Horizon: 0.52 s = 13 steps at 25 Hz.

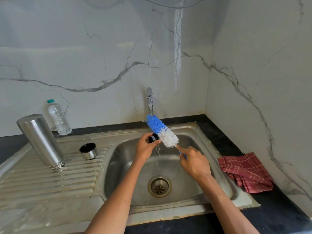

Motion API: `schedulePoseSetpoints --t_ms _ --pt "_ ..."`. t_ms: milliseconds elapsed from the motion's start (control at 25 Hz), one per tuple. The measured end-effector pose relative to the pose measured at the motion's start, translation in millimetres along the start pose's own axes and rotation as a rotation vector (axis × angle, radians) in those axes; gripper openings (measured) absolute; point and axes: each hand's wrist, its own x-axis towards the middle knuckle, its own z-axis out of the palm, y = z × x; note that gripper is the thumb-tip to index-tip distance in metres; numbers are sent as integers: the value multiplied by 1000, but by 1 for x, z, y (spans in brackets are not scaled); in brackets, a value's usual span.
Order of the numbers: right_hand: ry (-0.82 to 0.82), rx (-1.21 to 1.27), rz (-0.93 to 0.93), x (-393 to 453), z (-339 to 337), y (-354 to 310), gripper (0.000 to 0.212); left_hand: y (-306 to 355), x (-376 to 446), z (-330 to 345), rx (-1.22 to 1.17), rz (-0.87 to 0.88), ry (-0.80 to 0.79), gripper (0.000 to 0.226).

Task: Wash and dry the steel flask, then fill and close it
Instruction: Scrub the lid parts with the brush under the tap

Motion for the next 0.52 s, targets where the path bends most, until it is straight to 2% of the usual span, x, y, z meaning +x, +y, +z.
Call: schedulePoseSetpoints --t_ms 160,240,400,520 --pt "-18 23 1 -4 -2 8 47 0 1 -2 -191 -126 92 43" --pt "-20 25 -5 -4 -3 10 46 0 4 -3 -364 -208 129 43" --pt "-16 15 -12 -4 -3 10 45 1 5 -1 -732 -385 81 33" --pt "-27 45 -12 -2 4 4 47 3 4 0 -824 -464 52 31"
